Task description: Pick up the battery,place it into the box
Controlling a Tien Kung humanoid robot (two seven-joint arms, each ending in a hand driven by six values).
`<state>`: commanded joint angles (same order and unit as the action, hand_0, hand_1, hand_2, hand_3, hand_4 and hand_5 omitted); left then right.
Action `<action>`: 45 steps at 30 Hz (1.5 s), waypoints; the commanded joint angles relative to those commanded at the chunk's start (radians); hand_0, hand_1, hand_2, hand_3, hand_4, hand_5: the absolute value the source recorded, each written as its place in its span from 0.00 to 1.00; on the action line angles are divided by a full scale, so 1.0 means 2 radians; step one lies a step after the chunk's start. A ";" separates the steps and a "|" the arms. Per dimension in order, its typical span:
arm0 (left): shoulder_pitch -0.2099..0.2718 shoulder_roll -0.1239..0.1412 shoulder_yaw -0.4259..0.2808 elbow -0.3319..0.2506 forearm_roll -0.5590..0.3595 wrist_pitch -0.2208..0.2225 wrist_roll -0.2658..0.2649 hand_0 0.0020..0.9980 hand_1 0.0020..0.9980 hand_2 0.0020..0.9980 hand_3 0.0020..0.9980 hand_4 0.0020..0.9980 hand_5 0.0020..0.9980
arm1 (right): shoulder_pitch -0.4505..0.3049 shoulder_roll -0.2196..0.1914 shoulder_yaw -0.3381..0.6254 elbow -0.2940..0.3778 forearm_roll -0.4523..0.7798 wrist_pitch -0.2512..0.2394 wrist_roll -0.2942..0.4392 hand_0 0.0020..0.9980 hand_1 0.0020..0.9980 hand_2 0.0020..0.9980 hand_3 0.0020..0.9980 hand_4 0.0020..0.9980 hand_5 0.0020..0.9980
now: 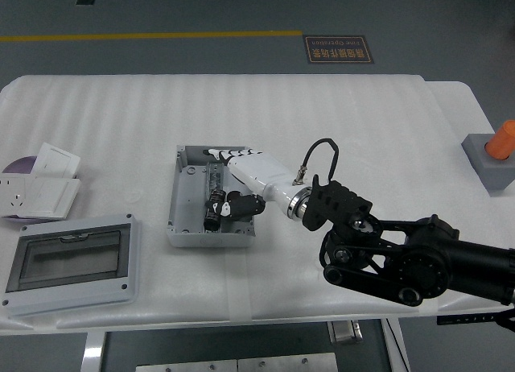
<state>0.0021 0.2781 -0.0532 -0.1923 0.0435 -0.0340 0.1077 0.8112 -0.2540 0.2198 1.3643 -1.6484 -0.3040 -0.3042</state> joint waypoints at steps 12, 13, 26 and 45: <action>0.001 -0.001 -0.002 0.000 0.002 -0.001 0.000 0.62 0.64 0.52 0.56 0.54 0.44 | -0.045 -0.026 0.079 -0.007 -0.023 -0.003 0.000 1.00 1.00 1.00 1.00 0.90 0.52; 0.001 -0.002 -0.003 0.000 0.002 -0.001 0.000 0.62 0.64 0.52 0.56 0.55 0.44 | -0.053 -0.033 0.091 -0.008 -0.025 -0.006 0.002 1.00 0.99 1.00 1.00 0.91 0.53; 0.007 -0.004 -0.005 0.001 0.000 -0.003 0.001 0.62 0.64 0.51 0.56 0.53 0.43 | -0.170 -0.103 0.261 -0.009 -0.042 -0.025 0.054 1.00 0.93 0.98 1.00 0.90 0.54; 0.015 -0.009 -0.010 0.001 0.005 -0.005 0.002 0.62 0.64 0.51 0.56 0.52 0.42 | -0.263 -0.079 0.451 -0.043 0.077 -0.021 0.181 0.92 0.89 0.95 1.00 0.89 0.53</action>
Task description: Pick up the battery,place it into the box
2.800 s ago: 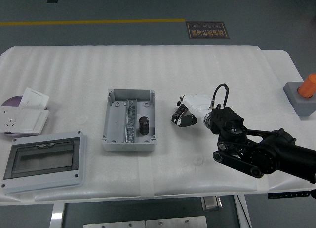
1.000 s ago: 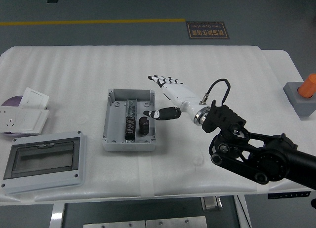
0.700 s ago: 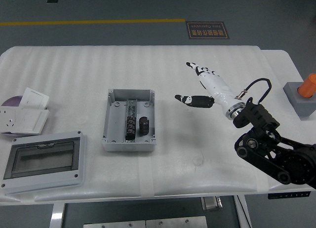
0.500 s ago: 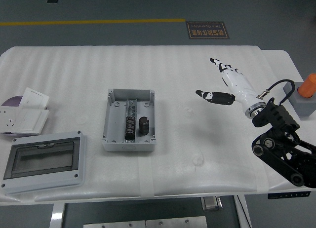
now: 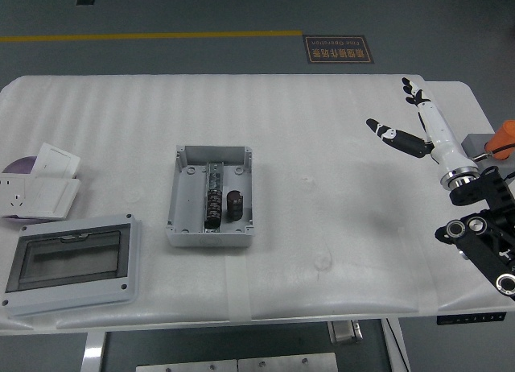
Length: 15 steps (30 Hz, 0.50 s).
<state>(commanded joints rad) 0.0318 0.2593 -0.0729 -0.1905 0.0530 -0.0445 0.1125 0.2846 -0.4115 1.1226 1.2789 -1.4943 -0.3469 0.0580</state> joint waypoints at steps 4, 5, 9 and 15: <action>-0.001 0.000 0.000 0.000 0.000 0.000 0.000 0.62 0.64 0.51 0.56 0.52 0.42 | -0.019 0.010 0.017 0.008 0.054 0.010 0.038 0.90 0.86 0.91 1.00 0.89 0.53; -0.001 -0.001 -0.001 0.000 0.000 0.000 0.000 0.62 0.64 0.51 0.56 0.52 0.42 | -0.024 0.013 0.020 0.010 0.068 0.013 0.047 0.90 0.86 0.91 1.00 0.89 0.53; 0.000 -0.002 -0.001 0.001 0.001 -0.001 0.001 0.62 0.64 0.51 0.56 0.52 0.42 | -0.037 0.020 0.025 0.013 0.121 0.023 0.077 0.90 0.86 0.91 1.00 0.89 0.53; 0.000 -0.001 -0.003 0.000 0.003 -0.002 0.001 0.62 0.64 0.51 0.56 0.53 0.42 | -0.049 0.023 0.024 0.016 0.195 0.034 0.106 0.89 0.85 0.86 0.96 0.86 0.49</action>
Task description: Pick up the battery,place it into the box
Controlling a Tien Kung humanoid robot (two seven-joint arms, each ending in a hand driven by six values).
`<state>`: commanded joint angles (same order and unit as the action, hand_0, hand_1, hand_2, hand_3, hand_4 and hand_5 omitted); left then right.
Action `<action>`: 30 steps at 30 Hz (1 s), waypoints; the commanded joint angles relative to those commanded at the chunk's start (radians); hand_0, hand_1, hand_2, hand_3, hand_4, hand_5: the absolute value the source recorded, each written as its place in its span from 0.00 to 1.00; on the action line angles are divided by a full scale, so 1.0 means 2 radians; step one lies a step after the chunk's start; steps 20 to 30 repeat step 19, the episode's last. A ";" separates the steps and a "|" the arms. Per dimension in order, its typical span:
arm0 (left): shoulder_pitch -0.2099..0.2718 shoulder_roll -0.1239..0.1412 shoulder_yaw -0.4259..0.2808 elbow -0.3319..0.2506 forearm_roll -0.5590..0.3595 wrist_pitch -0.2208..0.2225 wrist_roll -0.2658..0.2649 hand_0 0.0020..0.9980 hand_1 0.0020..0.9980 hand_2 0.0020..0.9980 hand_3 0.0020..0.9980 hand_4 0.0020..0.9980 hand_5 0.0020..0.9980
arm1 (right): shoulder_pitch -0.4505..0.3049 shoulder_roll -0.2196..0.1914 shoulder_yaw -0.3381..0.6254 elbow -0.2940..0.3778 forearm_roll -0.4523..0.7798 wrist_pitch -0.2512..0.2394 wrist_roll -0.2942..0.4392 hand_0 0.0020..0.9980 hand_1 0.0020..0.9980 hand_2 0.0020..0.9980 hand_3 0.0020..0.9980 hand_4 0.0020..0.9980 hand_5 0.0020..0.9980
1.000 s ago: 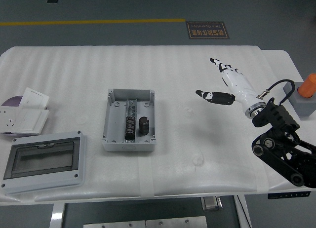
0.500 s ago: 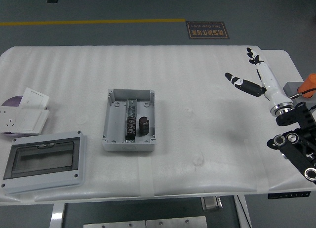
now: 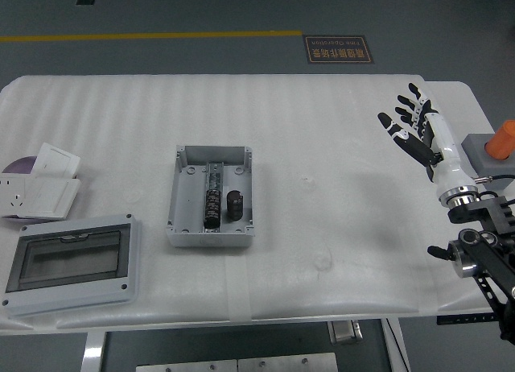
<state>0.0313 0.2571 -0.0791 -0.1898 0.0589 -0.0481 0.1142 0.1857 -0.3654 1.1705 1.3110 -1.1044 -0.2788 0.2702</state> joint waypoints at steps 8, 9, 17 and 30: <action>0.001 0.001 0.000 -0.001 0.000 0.000 0.000 0.62 0.64 0.52 0.56 0.53 0.42 | -0.018 0.001 -0.012 0.003 0.085 0.009 0.026 0.88 0.82 0.83 0.91 0.88 0.51; 0.001 0.001 0.000 -0.001 -0.001 0.000 0.000 0.62 0.64 0.52 0.56 0.53 0.42 | -0.019 0.002 -0.013 0.002 0.092 0.010 0.028 0.88 0.82 0.83 0.91 0.88 0.51; 0.003 0.002 -0.006 -0.002 0.006 0.001 0.000 0.62 0.64 0.52 0.56 0.53 0.42 | -0.031 0.013 -0.019 -0.004 0.126 0.023 0.043 0.86 0.79 0.81 0.87 0.88 0.52; 0.003 0.002 -0.009 -0.002 0.010 0.002 0.000 0.62 0.64 0.52 0.56 0.53 0.42 | -0.033 0.014 -0.018 -0.005 0.129 0.024 0.044 0.86 0.79 0.81 0.87 0.88 0.52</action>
